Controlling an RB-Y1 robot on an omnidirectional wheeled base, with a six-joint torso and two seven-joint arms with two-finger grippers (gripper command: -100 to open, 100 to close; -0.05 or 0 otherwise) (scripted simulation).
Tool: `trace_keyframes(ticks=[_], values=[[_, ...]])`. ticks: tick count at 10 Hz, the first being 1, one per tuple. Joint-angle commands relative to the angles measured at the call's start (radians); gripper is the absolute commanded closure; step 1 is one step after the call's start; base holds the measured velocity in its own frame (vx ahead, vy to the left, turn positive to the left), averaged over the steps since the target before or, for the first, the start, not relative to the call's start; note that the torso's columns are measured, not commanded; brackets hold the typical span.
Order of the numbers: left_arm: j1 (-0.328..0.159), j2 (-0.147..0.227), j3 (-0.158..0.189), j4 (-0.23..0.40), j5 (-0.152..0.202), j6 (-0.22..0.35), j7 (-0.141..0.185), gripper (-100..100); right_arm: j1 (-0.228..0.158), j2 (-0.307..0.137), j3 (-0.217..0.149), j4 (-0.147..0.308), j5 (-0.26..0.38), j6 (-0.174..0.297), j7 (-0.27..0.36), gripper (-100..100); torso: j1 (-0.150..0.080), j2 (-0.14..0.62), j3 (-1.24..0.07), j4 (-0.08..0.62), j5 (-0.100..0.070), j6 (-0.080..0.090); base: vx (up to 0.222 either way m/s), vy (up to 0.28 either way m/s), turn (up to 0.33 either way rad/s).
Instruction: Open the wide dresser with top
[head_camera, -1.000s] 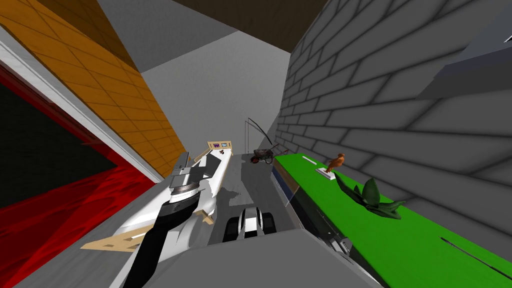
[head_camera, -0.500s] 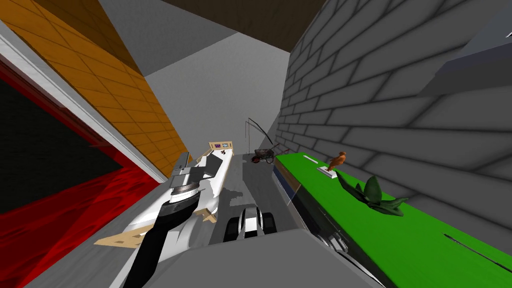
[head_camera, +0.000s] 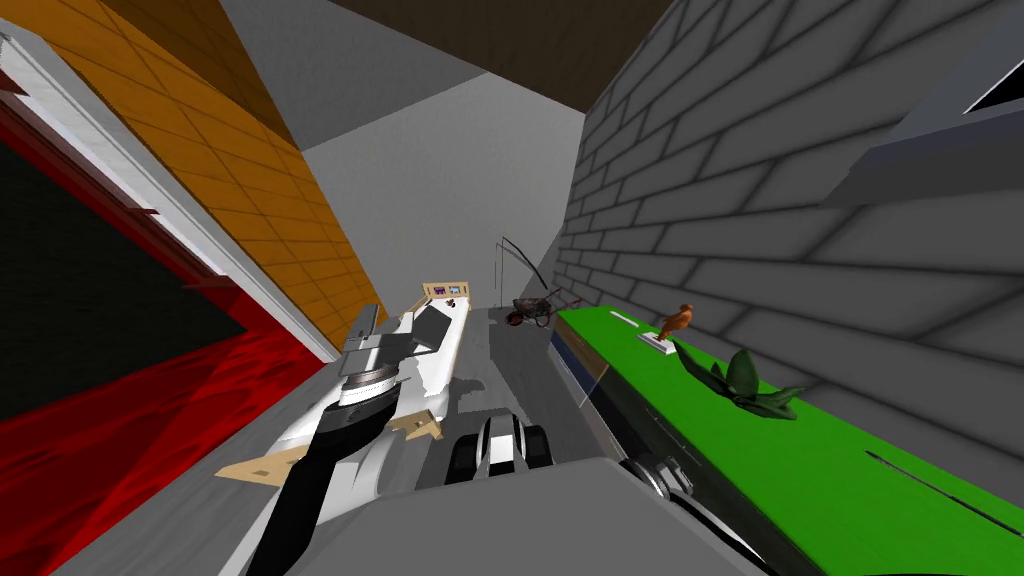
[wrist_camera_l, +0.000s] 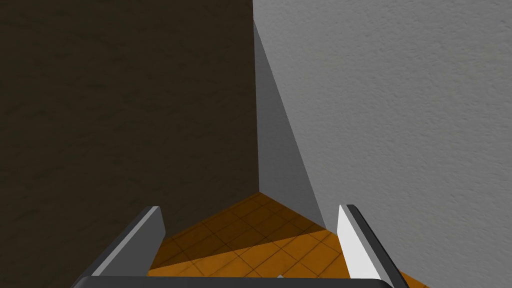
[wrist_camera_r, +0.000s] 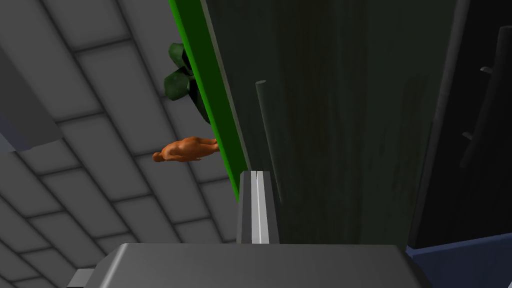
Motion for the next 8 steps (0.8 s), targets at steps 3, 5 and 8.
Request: trace_keyframes(ticks=[3,5,8], values=[[0.000,0.000,0.000,0.000,0.000,0.000,0.000,0,-0.024,-0.048,-0.015,0.010,-0.010,-0.025,0.018,-100,0.000,-0.001,-0.001,0.000,0.000,0.000,0.078,-0.103,0.018],[0.000,0.000,0.000,0.000,0.000,0.000,0.000,0,-0.032,-0.040,-0.013,0.029,-0.008,-0.027,0.012,-100,0.010,0.004,0.002,0.001,0.002,0.000,0.022,-0.031,0.003],[0.000,0.000,0.000,0.000,0.000,0.000,0.000,0,-0.037,-0.043,-0.015,0.025,-0.011,-0.031,0.021,100,0.011,0.003,0.002,0.001,0.002,0.000,-0.012,0.085,-0.001]])
